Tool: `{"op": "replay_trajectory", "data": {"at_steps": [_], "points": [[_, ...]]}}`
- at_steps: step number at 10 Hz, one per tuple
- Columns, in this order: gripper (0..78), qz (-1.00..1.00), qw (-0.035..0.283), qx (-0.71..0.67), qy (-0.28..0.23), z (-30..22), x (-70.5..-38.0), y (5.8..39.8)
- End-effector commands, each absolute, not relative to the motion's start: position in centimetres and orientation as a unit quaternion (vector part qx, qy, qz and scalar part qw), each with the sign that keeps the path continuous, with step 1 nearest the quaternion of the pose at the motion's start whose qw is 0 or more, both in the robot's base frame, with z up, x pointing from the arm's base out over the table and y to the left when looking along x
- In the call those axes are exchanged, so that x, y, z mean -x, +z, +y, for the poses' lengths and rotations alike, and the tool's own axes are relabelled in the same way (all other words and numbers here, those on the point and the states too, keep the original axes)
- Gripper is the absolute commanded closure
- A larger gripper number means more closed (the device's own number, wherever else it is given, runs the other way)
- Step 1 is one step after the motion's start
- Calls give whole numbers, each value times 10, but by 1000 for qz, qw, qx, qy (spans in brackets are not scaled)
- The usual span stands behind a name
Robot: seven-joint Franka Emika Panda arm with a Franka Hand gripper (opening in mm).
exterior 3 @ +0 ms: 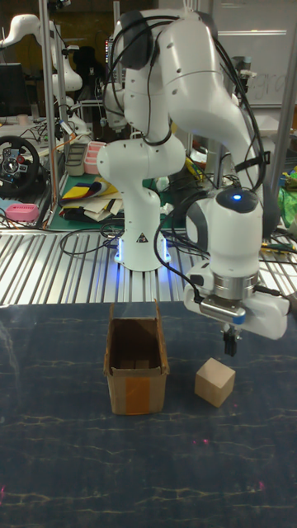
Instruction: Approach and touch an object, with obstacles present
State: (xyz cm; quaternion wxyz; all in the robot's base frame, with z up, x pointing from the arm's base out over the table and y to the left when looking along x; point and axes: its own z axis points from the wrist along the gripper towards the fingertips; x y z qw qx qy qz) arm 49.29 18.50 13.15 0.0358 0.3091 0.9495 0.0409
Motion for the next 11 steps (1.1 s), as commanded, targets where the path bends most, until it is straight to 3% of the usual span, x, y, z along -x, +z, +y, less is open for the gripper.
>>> {"op": "replay_trajectory", "data": {"at_steps": [1,11], "points": [[776,953,27,-294,67,185,-494,133],[776,935,64,-349,26,192,-507,99]]}}
